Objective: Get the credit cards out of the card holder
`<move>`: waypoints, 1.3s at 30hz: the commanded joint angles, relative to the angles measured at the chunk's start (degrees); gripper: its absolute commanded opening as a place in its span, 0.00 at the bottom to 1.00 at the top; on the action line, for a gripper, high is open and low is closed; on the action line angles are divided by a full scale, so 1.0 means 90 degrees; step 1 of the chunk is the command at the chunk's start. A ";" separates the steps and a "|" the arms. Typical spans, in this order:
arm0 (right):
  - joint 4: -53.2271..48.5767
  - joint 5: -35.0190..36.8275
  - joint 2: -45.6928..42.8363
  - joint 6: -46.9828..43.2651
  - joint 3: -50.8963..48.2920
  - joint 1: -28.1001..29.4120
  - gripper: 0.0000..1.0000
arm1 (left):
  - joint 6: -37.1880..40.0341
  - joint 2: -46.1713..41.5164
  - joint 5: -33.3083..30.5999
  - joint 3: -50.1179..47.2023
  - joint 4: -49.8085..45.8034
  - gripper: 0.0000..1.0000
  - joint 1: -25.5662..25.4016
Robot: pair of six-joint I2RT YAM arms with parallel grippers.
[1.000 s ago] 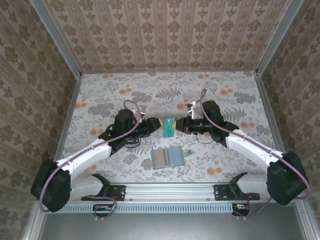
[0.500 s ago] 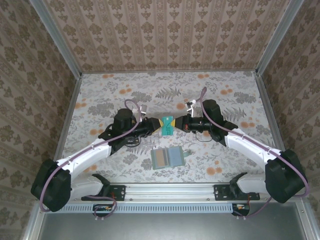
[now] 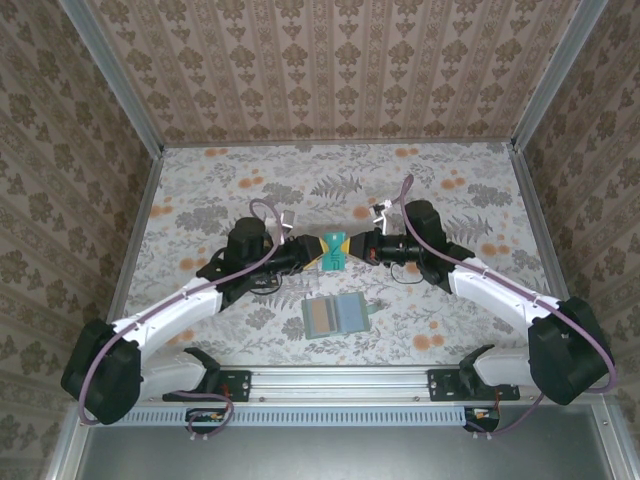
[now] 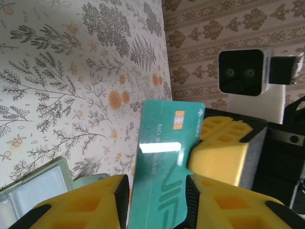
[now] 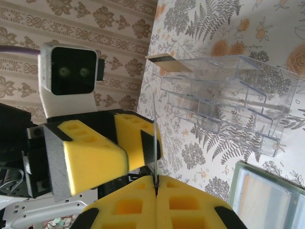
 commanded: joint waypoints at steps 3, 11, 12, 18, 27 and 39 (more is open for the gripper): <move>0.0464 -0.0196 0.0065 0.0158 -0.0106 0.0008 0.00 | 0.0068 -0.0054 0.0110 0.0056 0.0019 0.38 0.0012; 0.0621 -0.0285 0.0181 0.0227 -0.0046 0.0013 0.00 | 0.0047 0.0202 0.0189 0.0098 0.0094 0.36 -0.0053; 0.0607 -0.0286 0.0182 0.0218 -0.0056 0.0011 0.00 | 0.0039 0.0197 0.0197 0.0105 0.0123 0.32 -0.0055; 0.0513 -0.0306 0.0370 0.0069 -0.0150 0.0008 0.00 | 0.0089 0.0017 0.0102 0.0137 0.0173 0.07 -0.0043; -0.0383 0.0008 0.0345 -0.0514 -0.0089 -0.0002 0.80 | 0.0617 -0.0376 -0.0002 0.0231 -0.0911 0.00 0.0079; -0.1707 0.0972 -0.0399 -0.1255 0.0065 -0.0031 1.00 | 0.4489 -0.1008 -0.2742 0.1652 -0.5706 0.00 0.0358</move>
